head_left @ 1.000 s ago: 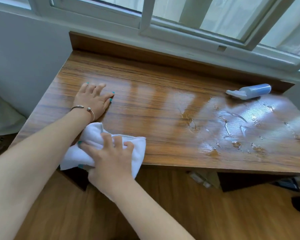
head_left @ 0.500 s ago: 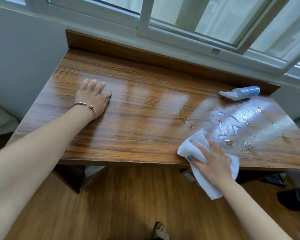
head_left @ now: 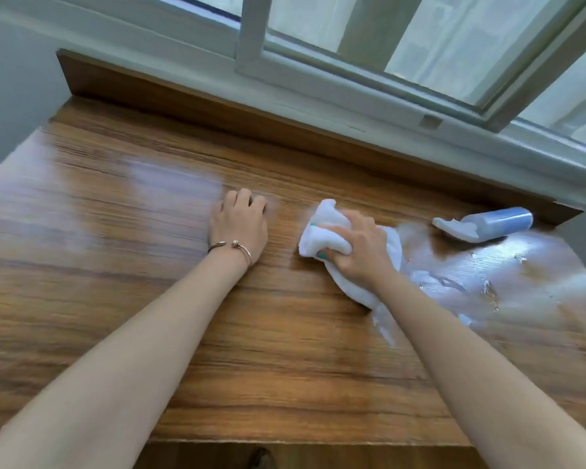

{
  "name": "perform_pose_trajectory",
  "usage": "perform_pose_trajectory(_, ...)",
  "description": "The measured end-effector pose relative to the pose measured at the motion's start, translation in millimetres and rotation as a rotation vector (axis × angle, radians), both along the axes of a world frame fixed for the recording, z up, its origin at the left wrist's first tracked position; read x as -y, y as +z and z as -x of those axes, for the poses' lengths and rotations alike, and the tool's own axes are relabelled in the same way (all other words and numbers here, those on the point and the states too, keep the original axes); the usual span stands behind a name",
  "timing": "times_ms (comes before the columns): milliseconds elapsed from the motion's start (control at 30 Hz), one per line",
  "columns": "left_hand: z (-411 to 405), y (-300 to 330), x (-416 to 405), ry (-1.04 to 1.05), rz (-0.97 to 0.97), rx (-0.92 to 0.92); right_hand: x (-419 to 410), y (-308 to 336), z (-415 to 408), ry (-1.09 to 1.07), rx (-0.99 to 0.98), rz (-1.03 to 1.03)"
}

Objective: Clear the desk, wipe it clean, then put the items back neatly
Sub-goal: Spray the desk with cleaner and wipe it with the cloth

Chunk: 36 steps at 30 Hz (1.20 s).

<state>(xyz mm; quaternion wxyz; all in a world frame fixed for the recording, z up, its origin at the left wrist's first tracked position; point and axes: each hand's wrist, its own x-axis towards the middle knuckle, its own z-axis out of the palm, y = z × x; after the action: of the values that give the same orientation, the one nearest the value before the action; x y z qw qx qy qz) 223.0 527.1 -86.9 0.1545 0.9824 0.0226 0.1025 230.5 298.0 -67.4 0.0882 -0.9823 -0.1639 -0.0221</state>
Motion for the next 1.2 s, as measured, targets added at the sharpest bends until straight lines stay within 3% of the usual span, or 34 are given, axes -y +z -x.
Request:
perform_pose_trajectory(133,-2,-12,0,0.014,0.099,0.083,-16,-4,-106,0.014,0.032,0.096)
perform_pose_trajectory(267,1,-11,0,-0.020,0.158,0.103,-25,-2,-134,0.003,0.054,0.086)
perform_pose_trajectory(400,3,-8,0,0.016,0.154,0.103,-14,2,-74,0.070,0.057,0.083)
perform_pose_trajectory(633,2,-3,6,0.011,0.120,0.096,32,-6,123,0.221,0.024,-0.114)
perform_pose_trajectory(767,4,-4,0,-0.006,0.122,0.079,41,-10,154,0.329,-0.015,-0.186)
perform_pose_trajectory(1033,1,-6,-1,-0.025,0.110,0.085,33,-11,27,0.266,0.009,-0.170)
perform_pose_trajectory(1200,2,-5,0,-0.164,0.128,0.093,-4,1,-106,0.001,0.074,0.014)
